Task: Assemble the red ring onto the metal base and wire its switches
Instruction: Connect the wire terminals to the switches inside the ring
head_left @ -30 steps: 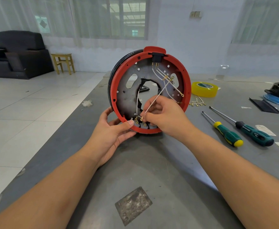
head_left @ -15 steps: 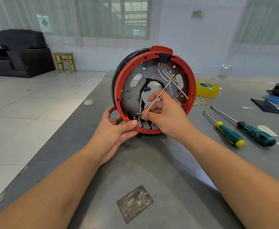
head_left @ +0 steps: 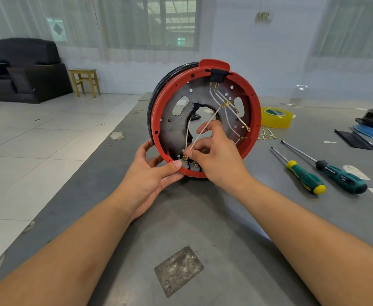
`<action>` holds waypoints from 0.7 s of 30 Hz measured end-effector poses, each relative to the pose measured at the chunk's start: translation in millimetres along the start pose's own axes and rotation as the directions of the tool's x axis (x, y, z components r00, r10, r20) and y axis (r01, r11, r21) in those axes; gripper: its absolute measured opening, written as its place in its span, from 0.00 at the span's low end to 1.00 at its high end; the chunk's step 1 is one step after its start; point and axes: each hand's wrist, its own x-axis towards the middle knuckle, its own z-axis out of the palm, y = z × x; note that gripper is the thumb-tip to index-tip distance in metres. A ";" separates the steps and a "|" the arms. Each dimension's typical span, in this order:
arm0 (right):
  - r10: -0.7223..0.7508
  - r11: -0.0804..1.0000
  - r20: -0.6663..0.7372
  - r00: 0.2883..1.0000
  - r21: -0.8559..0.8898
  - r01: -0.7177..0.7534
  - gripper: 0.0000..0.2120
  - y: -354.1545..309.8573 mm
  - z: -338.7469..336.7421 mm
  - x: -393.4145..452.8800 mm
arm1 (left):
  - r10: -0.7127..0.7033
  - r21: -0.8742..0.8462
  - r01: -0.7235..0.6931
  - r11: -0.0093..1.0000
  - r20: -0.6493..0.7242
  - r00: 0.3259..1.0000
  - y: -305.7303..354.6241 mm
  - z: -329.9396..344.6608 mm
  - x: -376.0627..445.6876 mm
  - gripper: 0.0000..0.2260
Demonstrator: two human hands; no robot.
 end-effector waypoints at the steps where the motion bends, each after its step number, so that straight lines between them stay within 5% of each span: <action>1: 0.001 1.000 0.003 1.000 0.004 -0.001 0.18 0.2 0.3 -0.2 | 0.002 0.000 -0.002 1.000 -0.001 1.000 -0.2 0.0 0.0 0.40; 21: -0.003 0.993 0.000 1.000 -0.119 0.003 0.11 0.1 -0.5 -0.5 | 0.002 -0.013 -0.002 1.000 0.000 1.000 0.6 0.4 -0.2 0.37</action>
